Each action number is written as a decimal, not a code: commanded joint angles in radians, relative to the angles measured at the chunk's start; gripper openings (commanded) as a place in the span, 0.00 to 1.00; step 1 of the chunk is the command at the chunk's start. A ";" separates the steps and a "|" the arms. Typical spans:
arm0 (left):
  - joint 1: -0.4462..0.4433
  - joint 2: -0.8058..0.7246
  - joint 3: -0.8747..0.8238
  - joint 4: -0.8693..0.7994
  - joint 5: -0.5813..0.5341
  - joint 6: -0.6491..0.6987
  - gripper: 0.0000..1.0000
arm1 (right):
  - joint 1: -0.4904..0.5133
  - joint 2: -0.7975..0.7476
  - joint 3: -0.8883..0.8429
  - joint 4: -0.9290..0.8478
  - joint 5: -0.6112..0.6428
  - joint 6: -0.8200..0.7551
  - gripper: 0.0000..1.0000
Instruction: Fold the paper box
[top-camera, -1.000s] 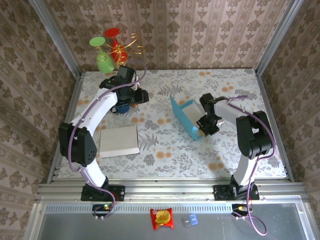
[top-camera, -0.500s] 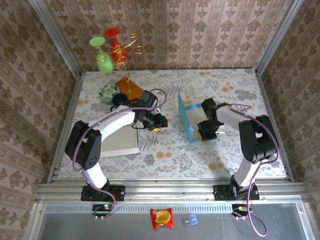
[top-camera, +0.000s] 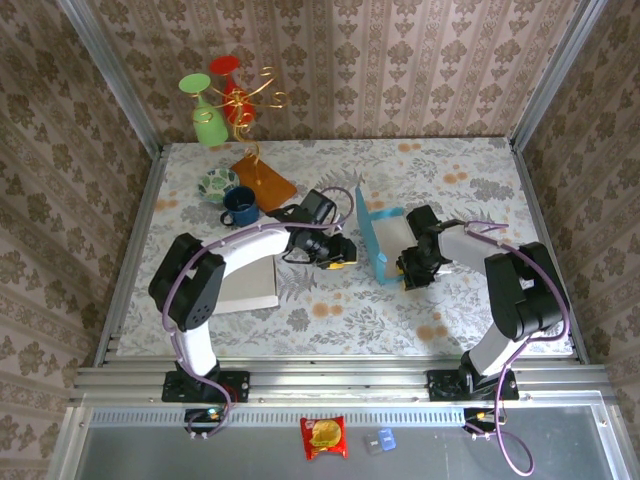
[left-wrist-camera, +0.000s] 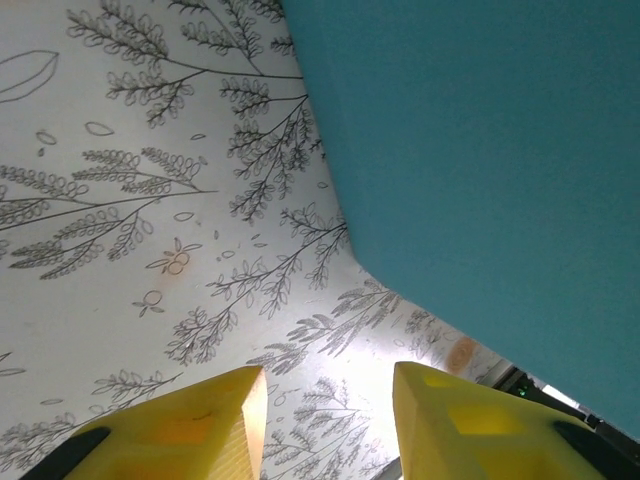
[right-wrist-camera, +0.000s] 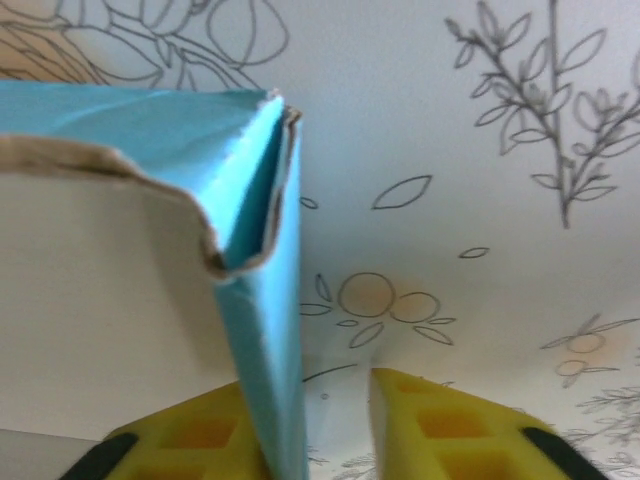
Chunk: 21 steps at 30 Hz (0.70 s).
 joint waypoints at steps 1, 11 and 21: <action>-0.007 0.024 0.034 0.036 0.025 -0.033 0.38 | 0.009 -0.004 -0.008 0.042 0.011 0.031 0.20; 0.011 -0.029 -0.025 0.072 -0.019 -0.042 0.39 | 0.112 -0.059 -0.086 0.092 0.038 0.443 0.00; 0.103 -0.092 -0.058 0.021 -0.050 0.029 0.41 | 0.178 -0.026 -0.024 0.211 0.028 0.603 0.39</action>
